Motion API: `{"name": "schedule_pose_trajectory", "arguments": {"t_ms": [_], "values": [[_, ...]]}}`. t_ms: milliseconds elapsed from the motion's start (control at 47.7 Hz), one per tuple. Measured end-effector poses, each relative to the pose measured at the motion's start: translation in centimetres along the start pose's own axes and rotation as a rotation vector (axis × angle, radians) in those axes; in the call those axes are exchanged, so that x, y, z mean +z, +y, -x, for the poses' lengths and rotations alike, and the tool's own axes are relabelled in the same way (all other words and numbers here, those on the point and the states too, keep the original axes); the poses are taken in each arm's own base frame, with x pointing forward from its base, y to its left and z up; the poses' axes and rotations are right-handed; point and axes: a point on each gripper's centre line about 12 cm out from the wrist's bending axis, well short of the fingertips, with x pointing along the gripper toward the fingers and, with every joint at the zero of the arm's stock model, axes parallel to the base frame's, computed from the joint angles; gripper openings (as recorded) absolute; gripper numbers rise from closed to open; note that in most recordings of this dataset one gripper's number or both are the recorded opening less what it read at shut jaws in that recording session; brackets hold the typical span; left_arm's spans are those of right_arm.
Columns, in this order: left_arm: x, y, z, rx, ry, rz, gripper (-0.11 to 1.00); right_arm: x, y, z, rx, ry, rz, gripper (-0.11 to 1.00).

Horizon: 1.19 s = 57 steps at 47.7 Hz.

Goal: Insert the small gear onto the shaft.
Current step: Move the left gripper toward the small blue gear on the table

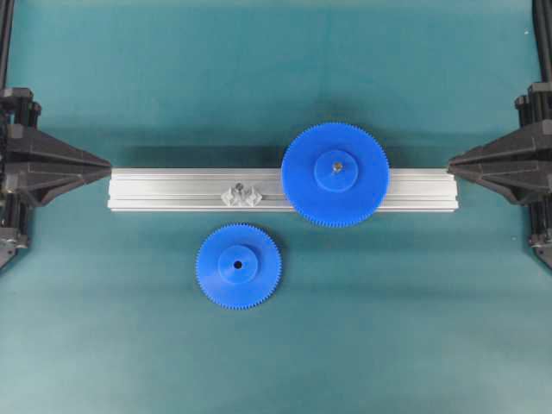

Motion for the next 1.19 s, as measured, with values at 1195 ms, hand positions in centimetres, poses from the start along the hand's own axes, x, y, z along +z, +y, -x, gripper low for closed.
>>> {"name": "schedule_pose_trajectory", "arguments": {"t_ms": [1195], "values": [[-6.7,-3.8,-12.7,-0.088,0.685,0.034,0.02,-4.8,-0.5,-4.5,-0.050,0.661,-0.093,0.14]]}}
